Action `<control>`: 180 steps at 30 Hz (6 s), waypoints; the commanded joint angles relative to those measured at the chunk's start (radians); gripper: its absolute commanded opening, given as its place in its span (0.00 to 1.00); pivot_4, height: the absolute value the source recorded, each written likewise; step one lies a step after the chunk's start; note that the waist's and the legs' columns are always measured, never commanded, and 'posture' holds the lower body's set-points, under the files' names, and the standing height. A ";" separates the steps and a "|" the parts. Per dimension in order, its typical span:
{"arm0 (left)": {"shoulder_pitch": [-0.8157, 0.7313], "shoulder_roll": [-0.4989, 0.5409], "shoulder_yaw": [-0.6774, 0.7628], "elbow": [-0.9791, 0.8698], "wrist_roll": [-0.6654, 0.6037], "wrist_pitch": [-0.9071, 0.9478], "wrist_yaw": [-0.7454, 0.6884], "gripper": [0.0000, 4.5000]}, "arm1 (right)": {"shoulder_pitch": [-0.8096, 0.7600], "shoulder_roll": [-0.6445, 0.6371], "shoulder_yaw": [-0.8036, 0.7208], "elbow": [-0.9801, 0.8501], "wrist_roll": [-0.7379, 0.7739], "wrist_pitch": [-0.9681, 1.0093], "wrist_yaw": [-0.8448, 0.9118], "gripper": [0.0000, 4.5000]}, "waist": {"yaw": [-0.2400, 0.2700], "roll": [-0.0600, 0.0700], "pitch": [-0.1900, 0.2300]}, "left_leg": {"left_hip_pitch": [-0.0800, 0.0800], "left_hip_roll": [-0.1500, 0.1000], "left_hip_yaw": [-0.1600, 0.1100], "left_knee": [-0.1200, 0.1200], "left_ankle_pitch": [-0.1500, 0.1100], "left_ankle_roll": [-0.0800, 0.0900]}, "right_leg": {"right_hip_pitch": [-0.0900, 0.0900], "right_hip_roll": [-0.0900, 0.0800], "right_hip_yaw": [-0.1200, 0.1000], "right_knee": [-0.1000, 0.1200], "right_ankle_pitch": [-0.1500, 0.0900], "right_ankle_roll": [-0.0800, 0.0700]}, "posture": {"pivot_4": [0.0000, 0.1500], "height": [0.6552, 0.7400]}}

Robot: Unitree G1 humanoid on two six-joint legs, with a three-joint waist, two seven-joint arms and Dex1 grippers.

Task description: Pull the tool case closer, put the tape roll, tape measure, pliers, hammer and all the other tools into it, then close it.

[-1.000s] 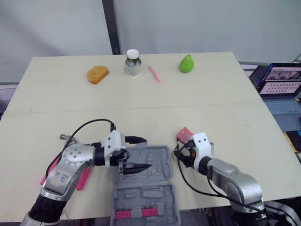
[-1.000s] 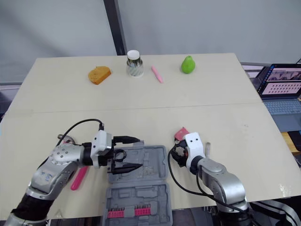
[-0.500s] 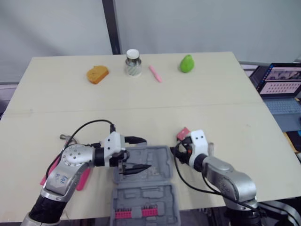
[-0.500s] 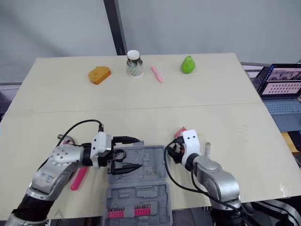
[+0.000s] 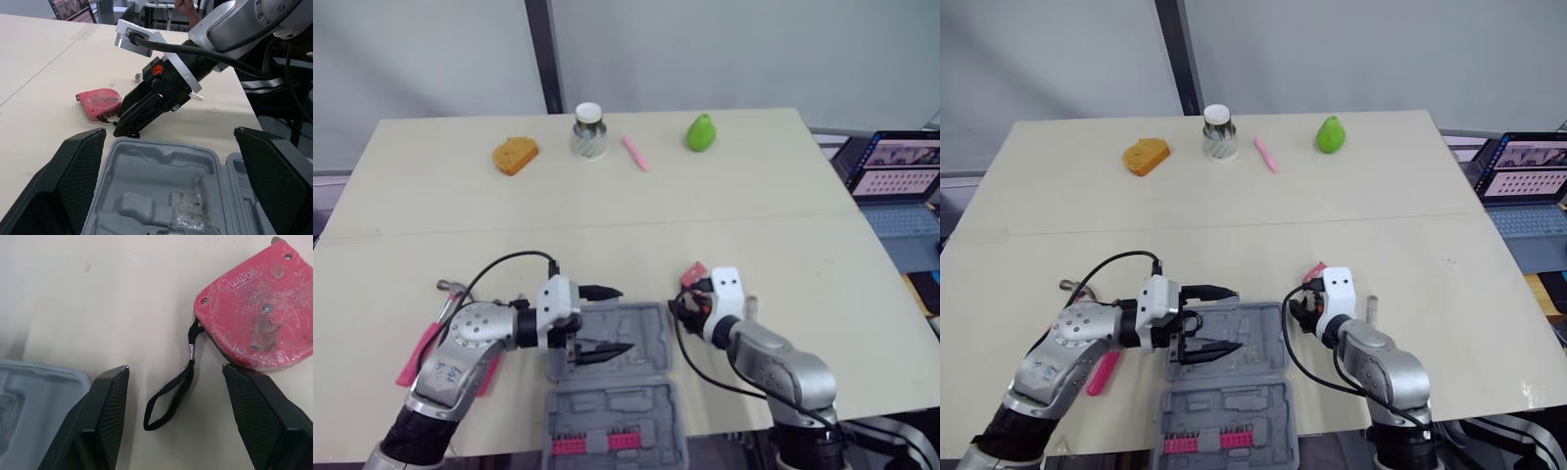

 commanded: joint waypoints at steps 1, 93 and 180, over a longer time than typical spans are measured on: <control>-0.004 -0.007 -0.004 -0.037 -0.003 0.002 0.008 1.00 | -0.003 0.002 0.001 0.002 -0.004 -0.009 -0.008 0.44 | 0.000 0.000 0.000 | 0.000 0.000 0.000 0.000 0.000 0.000 | 0.000 0.000 0.000 0.000 0.000 0.000 | 1.00 1.00; 0.198 0.204 0.056 -0.208 -0.096 0.063 -0.171 1.00 | 0.602 -0.237 -0.036 -0.553 0.270 0.248 0.144 0.00 | 0.003 0.000 0.000 | 0.000 0.000 -0.004 -0.007 -0.002 0.002 | 0.001 0.000 0.000 -0.012 0.001 -0.002 | 1.00 1.00; 0.371 0.136 0.028 -0.160 0.046 -0.315 -0.099 1.00 | -0.027 -0.638 0.329 0.433 -0.275 -1.175 1.079 0.66 | 0.003 -0.001 0.000 | 0.001 0.001 0.001 0.010 -0.001 0.005 | 0.005 0.000 0.001 -0.003 0.006 -0.002 | 1.00 1.00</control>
